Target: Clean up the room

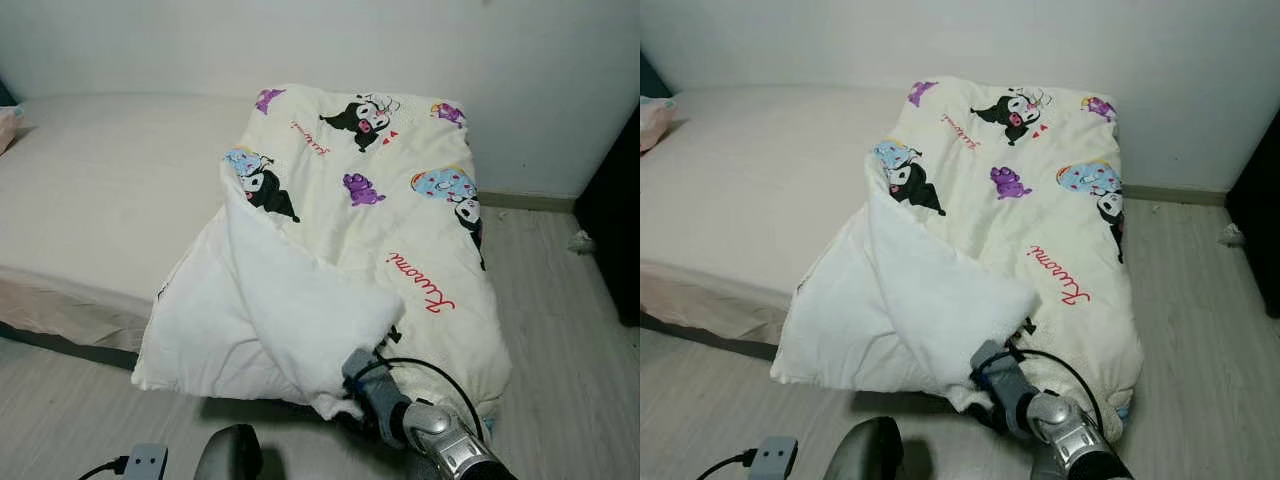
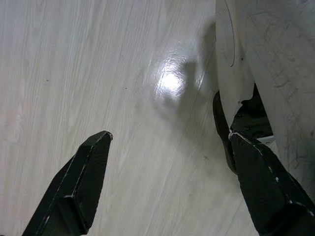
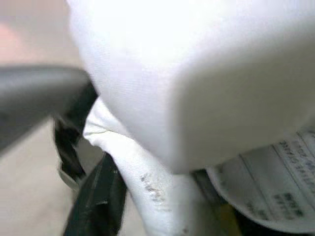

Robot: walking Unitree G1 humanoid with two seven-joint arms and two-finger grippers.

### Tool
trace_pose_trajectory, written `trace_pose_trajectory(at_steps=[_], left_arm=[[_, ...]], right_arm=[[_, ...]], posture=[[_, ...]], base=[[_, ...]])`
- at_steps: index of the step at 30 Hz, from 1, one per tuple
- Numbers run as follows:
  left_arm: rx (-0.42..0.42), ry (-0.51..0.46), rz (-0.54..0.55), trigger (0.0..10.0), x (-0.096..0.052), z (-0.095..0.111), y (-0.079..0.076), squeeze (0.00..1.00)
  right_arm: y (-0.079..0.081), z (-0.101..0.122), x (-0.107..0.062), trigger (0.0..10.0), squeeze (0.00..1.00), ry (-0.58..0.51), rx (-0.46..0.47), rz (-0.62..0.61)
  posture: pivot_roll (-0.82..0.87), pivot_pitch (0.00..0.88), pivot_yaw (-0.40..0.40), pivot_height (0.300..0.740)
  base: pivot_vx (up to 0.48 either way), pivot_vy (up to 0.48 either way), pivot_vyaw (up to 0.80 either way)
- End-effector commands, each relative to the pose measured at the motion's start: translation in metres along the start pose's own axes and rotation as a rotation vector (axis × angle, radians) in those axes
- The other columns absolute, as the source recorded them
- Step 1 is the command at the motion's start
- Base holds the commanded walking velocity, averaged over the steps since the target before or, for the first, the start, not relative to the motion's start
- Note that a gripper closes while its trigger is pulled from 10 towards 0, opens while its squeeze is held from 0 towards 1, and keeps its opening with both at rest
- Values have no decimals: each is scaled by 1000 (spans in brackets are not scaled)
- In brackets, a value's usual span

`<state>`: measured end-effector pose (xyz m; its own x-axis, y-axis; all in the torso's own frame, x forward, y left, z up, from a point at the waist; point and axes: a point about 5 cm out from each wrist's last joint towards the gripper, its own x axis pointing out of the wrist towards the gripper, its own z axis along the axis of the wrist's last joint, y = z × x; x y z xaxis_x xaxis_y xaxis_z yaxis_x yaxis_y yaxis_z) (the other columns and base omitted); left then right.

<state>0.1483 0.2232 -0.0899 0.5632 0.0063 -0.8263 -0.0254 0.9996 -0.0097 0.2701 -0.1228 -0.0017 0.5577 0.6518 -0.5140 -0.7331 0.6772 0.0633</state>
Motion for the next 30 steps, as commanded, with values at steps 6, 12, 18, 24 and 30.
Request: trace_pose_trajectory(at_steps=[6, 12, 18, 24, 30], left_arm=[[17, 15, -41, 10000, 4, 0, -16, 0], [16, 13, -43, 10000, 5, 2, -19, 0], [13, 14, -42, 10000, 5, 3, -22, 0], [10, 16, -48, 10000, 6, 2, -27, 0], [0, 7, -48, 10000, 7, 4, -28, 0]], right_arm=[[52, 14, -3, 10000, 1000, -180, 217, 460], [60, 12, -11, 10000, 1000, -163, 232, 567], [50, -14, -19, 10000, 294, 47, 91, 493], [25, -9, -25, 10000, 0, 22, 73, 300], [40, 15, -49, 10000, 0, -132, 219, 512]], posture=[[-116, 104, 85, 525], [-126, 98, 80, 525], [-140, 91, 72, 525], [-149, 87, 64, 525], [-158, 78, 60, 525]], base=[[0, 0, 0], [0, 0, 0], [0, 0, 0], [0, 0, 0], [0, 0, 0]])
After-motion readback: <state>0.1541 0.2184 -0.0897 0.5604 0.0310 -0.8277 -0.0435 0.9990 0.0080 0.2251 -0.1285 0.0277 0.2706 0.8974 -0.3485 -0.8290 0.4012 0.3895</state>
